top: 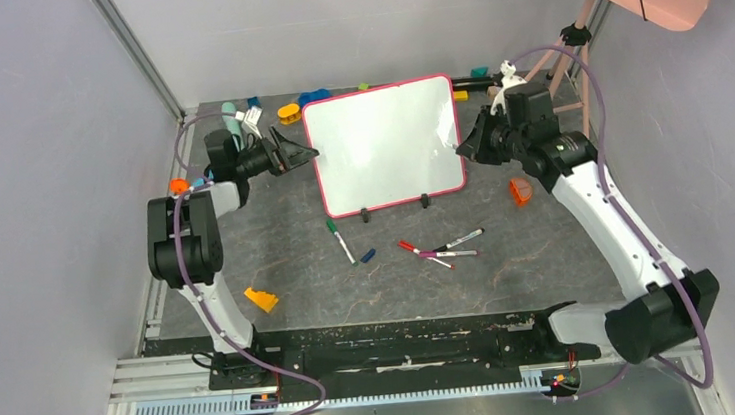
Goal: Write a sentence on the whiteboard
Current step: Move the whiteboard to the center of the board.
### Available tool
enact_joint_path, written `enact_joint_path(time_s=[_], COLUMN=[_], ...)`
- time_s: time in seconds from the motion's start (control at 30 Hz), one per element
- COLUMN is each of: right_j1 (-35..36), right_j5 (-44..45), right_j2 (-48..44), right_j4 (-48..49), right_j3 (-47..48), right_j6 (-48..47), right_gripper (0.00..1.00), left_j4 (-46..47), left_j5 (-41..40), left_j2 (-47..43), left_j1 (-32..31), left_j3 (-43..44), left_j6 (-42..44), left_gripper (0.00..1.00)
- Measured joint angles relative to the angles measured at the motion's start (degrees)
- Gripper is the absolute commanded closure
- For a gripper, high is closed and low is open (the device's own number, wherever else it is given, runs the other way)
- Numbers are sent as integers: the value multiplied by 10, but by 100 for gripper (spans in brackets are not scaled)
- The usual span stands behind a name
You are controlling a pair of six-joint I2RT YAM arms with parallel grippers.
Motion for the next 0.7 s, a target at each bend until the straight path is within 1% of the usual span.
enact_joint_path(time_s=[0.13,0.2,0.27,0.37,0.43,0.47,0.7], right_j1=[0,0,0,0,0,0,0], right_j5=[-2,-4,-5,-13,-16,-17,-19], right_j2=[56,68,71,66,57,53,50], right_j4=[-5,-3,-3,19,38,46,72], right_j3=[47,53,52,42,26,19,14], right_j6=[-5,-11,-13,-11,-10,-10,-14], right_gripper=[100,100,100,100,100,100,100], left_j4=[286,400,481,543,574,582,611], left_j5=[17,22,34,50,61,63,75], left_j2=[28,56,86,101,101,101,108], left_j1=[0,0,0,0,0,0,-4], left_j3=[-88,-108,-112,-122,-128,-130,-155], left_j6=[-101,-142,-176,-194,-202,-205,-207], left_gripper=[5,6,7,8,13,15,17])
